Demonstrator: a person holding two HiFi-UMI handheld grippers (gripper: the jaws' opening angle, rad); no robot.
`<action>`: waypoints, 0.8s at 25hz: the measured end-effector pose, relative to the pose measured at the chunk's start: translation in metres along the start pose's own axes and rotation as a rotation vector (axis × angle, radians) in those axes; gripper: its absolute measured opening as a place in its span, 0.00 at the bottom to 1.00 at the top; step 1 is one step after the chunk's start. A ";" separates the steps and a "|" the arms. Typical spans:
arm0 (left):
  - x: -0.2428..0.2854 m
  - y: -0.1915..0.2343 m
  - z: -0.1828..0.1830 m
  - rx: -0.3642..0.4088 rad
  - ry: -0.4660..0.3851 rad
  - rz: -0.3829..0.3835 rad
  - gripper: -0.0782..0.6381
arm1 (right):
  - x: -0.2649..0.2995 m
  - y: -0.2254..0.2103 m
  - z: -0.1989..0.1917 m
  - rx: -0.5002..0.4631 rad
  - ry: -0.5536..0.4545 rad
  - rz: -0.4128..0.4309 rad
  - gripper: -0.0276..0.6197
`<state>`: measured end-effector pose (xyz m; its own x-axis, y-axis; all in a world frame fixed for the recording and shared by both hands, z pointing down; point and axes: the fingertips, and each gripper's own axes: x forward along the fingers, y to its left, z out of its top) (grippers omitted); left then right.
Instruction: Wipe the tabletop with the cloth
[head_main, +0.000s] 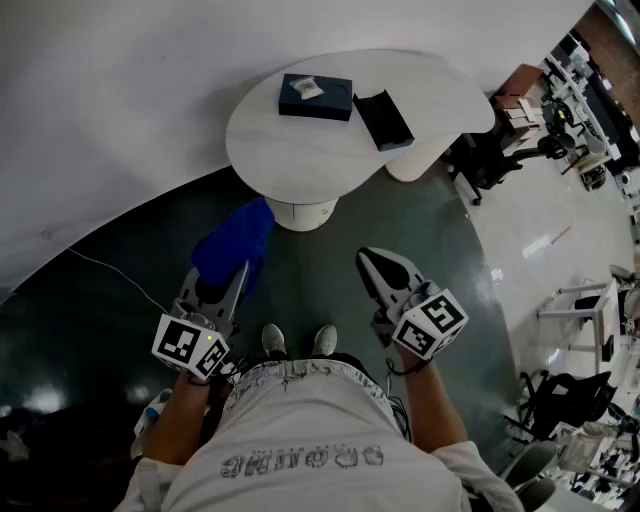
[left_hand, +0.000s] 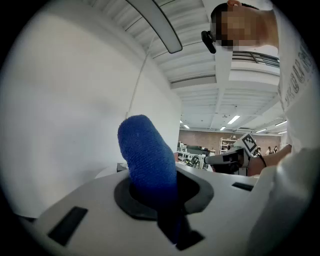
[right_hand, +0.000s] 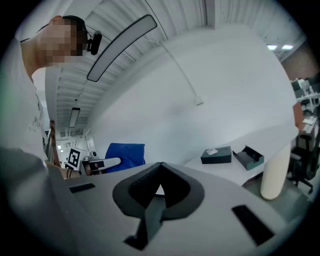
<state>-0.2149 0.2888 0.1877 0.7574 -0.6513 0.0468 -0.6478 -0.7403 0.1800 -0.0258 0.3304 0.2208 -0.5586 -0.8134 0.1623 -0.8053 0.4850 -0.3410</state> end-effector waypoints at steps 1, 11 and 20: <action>-0.001 -0.001 -0.001 0.000 0.002 0.000 0.21 | 0.000 0.000 -0.001 -0.007 0.001 -0.006 0.05; 0.002 -0.007 -0.005 -0.002 0.012 0.003 0.21 | -0.006 -0.008 -0.002 0.005 -0.004 -0.031 0.05; 0.004 -0.019 -0.009 0.002 0.017 0.015 0.21 | -0.015 -0.014 -0.002 0.012 -0.014 -0.023 0.05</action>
<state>-0.1990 0.3016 0.1934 0.7491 -0.6592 0.0659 -0.6589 -0.7310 0.1773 -0.0063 0.3361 0.2252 -0.5373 -0.8286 0.1572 -0.8153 0.4626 -0.3482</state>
